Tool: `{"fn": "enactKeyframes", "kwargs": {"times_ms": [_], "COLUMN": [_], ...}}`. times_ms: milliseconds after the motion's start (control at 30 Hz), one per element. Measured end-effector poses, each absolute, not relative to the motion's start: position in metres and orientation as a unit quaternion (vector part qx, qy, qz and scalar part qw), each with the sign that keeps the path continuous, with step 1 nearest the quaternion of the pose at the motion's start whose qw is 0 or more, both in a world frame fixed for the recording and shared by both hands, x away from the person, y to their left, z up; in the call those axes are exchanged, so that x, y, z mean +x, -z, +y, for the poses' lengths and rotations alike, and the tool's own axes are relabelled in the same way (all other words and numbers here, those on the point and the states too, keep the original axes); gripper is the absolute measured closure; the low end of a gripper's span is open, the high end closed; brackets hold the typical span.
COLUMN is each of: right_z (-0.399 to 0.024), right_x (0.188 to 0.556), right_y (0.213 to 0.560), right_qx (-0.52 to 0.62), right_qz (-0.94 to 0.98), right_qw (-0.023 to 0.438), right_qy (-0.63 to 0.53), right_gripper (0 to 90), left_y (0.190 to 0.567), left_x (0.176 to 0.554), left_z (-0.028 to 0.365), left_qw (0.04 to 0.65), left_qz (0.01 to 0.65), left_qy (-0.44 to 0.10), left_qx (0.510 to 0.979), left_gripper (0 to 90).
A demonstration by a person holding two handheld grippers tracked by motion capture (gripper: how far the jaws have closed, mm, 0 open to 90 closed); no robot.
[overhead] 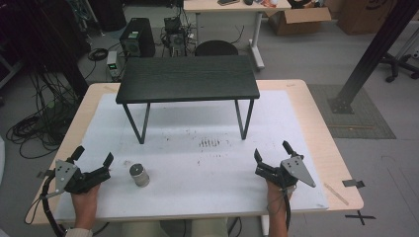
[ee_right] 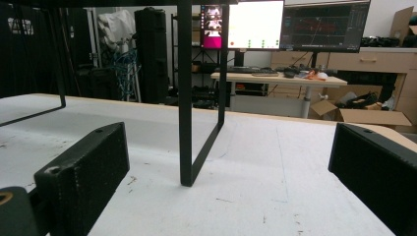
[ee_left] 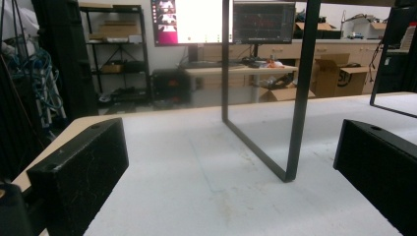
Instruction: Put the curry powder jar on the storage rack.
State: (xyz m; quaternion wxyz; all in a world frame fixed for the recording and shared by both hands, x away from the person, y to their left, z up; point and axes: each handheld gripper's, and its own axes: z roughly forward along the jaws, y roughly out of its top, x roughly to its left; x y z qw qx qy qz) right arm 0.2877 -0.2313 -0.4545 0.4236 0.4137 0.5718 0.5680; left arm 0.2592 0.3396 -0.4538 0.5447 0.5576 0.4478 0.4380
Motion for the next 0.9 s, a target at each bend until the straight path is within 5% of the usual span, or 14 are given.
{"fn": "enactKeyframes", "kwargs": {"times_ms": [900], "right_z": [-0.2315], "right_x": [0.2875], "right_y": [0.4546], "right_qx": [0.413], "right_qz": [0.57], "right_qw": [0.423], "right_qy": [-0.57], "right_gripper": [0.0], "left_y": [0.4538], "left_x": [0.259], "left_z": [0.34], "left_qw": [0.546], "left_qz": [0.448], "left_qy": [-0.438], "left_qx": [0.555], "left_gripper": [0.2]}}
